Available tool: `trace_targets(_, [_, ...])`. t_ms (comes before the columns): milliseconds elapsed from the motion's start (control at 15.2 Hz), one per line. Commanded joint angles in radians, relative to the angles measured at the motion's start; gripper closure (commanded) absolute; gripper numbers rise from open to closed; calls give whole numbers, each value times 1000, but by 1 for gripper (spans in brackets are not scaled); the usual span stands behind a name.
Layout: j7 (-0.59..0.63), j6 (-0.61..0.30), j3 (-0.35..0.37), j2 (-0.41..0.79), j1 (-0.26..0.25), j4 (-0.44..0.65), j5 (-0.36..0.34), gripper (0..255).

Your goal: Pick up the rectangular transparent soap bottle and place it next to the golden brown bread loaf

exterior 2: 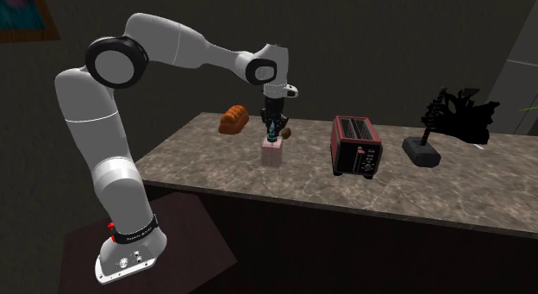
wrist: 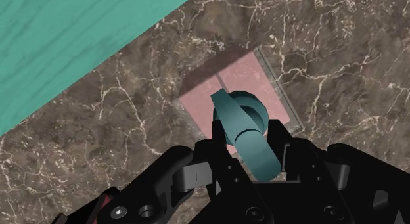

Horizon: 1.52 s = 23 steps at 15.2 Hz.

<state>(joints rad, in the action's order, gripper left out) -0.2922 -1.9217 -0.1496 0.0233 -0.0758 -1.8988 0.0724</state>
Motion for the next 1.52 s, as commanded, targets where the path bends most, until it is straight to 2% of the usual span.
trace_targets(0, [2,26,0,-2,0,23,-1,255])
trace_targets(1452, [18,326,-3,11,3,337,-3,255])
